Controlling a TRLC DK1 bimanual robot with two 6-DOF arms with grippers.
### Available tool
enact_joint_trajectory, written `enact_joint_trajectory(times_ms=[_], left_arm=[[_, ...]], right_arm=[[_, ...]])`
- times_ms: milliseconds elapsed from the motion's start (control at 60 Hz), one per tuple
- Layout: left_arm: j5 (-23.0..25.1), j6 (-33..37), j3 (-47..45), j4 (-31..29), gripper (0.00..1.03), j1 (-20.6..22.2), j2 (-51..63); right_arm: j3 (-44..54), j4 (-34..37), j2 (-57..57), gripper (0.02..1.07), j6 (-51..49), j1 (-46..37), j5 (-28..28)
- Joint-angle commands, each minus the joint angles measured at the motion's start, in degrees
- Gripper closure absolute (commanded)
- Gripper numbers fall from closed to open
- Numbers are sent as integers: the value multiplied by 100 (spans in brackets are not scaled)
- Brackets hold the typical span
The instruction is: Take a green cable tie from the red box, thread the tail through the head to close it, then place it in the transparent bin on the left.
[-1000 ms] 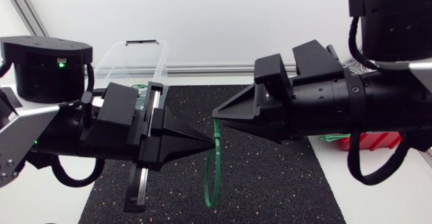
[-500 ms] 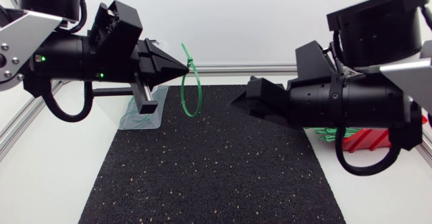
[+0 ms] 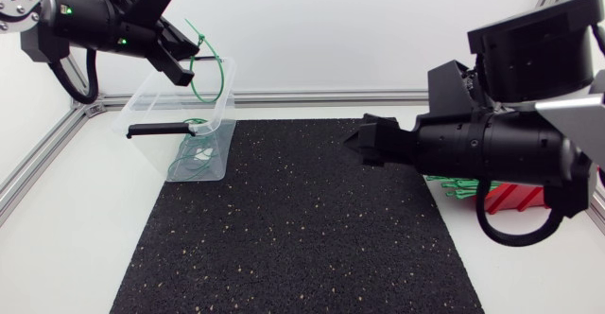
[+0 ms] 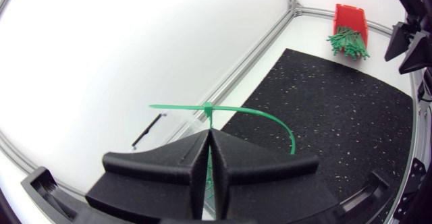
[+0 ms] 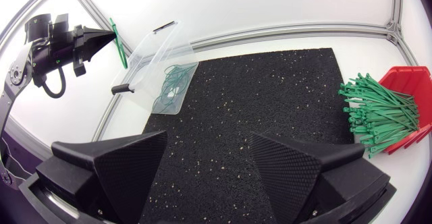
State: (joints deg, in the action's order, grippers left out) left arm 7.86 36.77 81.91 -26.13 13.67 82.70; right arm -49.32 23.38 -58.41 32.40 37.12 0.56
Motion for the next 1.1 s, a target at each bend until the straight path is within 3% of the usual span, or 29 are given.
enact_joint_trajectory(times_ms=[0, 283, 417, 483, 633, 667, 700, 1083], left_arm=[[-338, 225, 396, -68, 100, -110, 335], [-1287, 269, 897, -50, 100, -479, 1390], [-1577, 216, 1108, -287, 89, -576, 1750], [-1823, 172, 1178, -314, 78, -603, 1908], [-1867, 5, 1389, -551, 47, -682, 2084], [-1867, -56, 1416, -586, 20, -726, 2093], [-1867, -56, 1389, -621, 2, -717, 2075], [-1709, -461, 440, -366, 3, -849, 1100]], right_arm=[[124, -52, 84, 18, -173, 23, -152], [265, -132, 287, 18, -463, 49, -715], [397, -175, 410, 18, -516, 76, -856], [458, -175, 489, 18, -551, 128, -926], [546, -175, 585, 17, -621, 146, -1093], [555, -175, 612, 15, -656, 164, -1172], [555, -167, 647, 12, -674, 164, -1207], [898, -430, 1262, 10, -1412, -355, -1875]])
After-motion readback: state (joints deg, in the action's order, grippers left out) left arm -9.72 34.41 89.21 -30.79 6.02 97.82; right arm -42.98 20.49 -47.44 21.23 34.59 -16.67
